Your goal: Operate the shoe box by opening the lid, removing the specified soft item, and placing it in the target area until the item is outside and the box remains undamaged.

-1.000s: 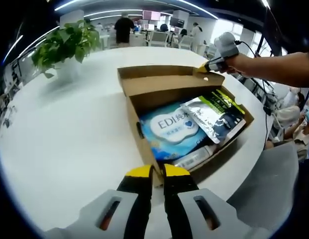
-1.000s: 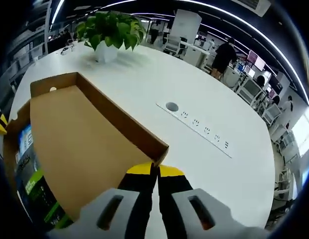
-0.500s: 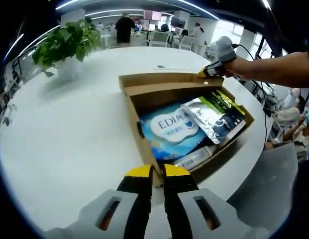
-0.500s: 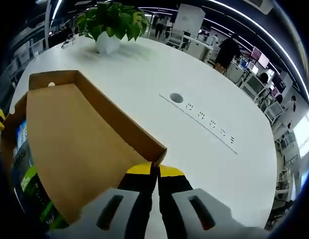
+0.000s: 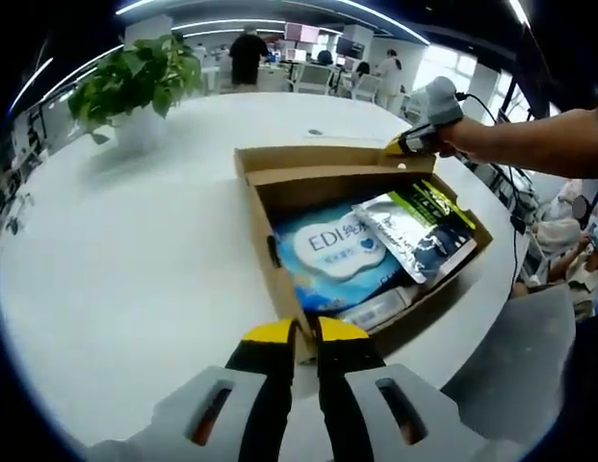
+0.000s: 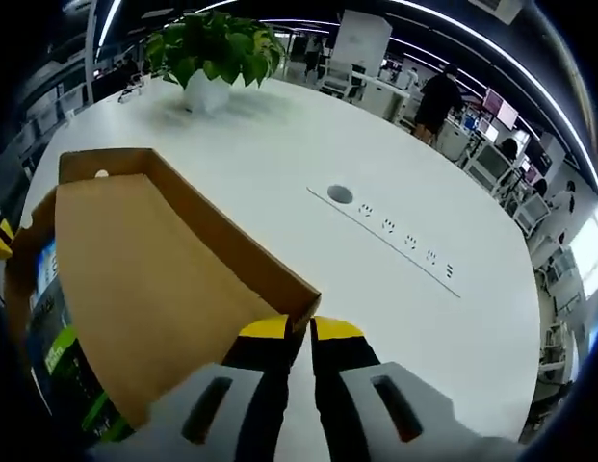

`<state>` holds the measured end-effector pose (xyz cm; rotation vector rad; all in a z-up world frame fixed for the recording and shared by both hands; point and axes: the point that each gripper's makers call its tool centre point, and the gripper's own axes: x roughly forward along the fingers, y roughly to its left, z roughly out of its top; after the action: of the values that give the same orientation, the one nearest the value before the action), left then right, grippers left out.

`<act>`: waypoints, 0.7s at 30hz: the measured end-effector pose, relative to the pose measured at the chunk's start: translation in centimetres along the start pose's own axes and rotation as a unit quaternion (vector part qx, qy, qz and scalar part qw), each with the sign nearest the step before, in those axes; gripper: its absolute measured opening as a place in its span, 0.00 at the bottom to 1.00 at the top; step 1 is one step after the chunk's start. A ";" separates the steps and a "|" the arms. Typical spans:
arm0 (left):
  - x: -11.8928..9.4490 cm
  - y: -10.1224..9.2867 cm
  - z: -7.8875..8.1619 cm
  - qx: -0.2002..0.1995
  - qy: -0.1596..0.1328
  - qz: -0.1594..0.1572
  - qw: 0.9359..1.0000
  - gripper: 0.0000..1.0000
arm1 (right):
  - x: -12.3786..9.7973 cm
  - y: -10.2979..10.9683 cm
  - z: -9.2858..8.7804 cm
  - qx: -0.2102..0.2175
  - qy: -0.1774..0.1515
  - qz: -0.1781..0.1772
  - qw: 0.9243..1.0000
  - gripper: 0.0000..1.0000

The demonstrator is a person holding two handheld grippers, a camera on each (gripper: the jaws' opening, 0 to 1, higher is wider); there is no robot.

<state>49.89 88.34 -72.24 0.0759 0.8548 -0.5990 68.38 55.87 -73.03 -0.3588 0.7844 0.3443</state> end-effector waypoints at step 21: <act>-0.1 0.0 0.0 0.002 -0.006 0.006 1.000 0.05 | -5.8 1.2 0.6 0.024 -0.057 -0.006 0.998 0.07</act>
<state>49.89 88.38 -72.17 0.0805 0.8421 -0.5893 64.38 56.25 -68.62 -0.2963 0.6773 0.3318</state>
